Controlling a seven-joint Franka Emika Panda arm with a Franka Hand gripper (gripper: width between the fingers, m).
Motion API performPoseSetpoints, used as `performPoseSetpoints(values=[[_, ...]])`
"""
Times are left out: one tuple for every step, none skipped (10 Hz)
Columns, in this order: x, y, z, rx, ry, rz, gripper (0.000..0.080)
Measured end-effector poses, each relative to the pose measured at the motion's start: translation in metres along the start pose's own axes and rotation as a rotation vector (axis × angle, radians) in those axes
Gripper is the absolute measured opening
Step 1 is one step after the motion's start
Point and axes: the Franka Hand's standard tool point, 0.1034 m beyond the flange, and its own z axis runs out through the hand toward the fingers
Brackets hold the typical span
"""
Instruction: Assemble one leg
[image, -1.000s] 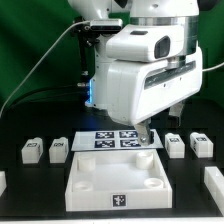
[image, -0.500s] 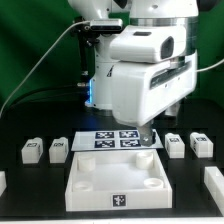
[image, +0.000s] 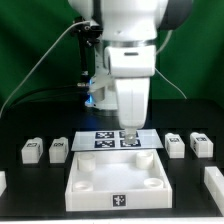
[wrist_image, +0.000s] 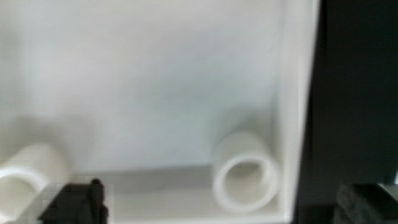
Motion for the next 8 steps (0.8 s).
performPoseSetpoints(values=[[-0.004, -0.010, 0.011, -0.005, 0.006, 0.015, 0.0650], [-0.009, -0.019, 0.024, 0.008, 0.011, 0.028, 0.0650], [-0.013, -0.022, 0.034, 0.024, 0.016, 0.040, 0.0650], [-0.015, -0.018, 0.046, 0.024, 0.023, 0.048, 0.0650], [-0.015, -0.017, 0.053, 0.031, 0.026, 0.053, 0.0650], [-0.015, -0.016, 0.054, 0.032, 0.027, 0.061, 0.0650], [-0.016, -0.017, 0.054, 0.033, 0.027, 0.061, 0.0535], [-0.016, -0.017, 0.055, 0.034, 0.027, 0.061, 0.0399]])
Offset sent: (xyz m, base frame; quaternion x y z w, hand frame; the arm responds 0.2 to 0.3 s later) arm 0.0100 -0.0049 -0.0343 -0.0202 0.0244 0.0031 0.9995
